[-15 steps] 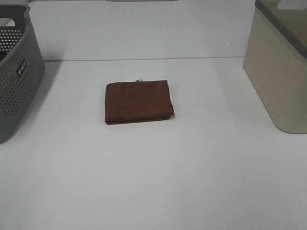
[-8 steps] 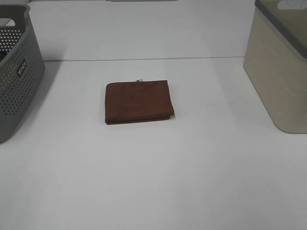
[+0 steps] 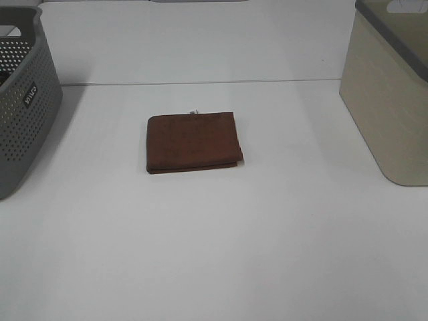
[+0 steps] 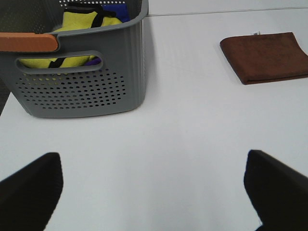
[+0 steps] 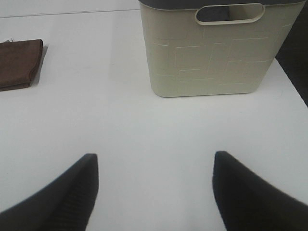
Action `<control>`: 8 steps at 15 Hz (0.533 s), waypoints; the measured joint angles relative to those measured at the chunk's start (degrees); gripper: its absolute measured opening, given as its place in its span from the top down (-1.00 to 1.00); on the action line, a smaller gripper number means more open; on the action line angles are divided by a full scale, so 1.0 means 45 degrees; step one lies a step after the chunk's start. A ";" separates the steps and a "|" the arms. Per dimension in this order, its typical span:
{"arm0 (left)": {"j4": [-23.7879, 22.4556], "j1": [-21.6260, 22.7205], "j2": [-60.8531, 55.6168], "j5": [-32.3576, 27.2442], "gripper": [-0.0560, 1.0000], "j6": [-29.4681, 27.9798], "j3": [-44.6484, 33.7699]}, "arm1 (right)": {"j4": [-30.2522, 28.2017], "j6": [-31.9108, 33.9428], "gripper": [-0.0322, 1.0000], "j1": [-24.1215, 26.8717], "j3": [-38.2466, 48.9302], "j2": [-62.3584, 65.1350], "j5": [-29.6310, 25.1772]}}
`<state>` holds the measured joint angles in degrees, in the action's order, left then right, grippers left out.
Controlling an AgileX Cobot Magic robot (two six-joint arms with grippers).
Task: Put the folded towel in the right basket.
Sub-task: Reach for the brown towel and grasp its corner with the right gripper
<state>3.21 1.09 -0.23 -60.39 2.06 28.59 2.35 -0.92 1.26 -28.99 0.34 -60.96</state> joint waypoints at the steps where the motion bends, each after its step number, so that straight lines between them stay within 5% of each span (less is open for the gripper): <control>1: 0.0000 0.0000 0.0000 0.0000 -0.94 0.0000 0.0000 | 0.0000 0.0000 -0.31 0.0000 0.0000 0.0000 0.0000; 8: 0.0000 0.0000 0.0000 0.0000 -0.94 0.0000 0.0000 | 0.0025 0.0000 -0.31 0.0000 -0.0076 -0.0369 0.0089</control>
<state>3.21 1.09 -0.23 -60.39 2.06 28.59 2.46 -0.92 1.26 -29.34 -1.32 -60.56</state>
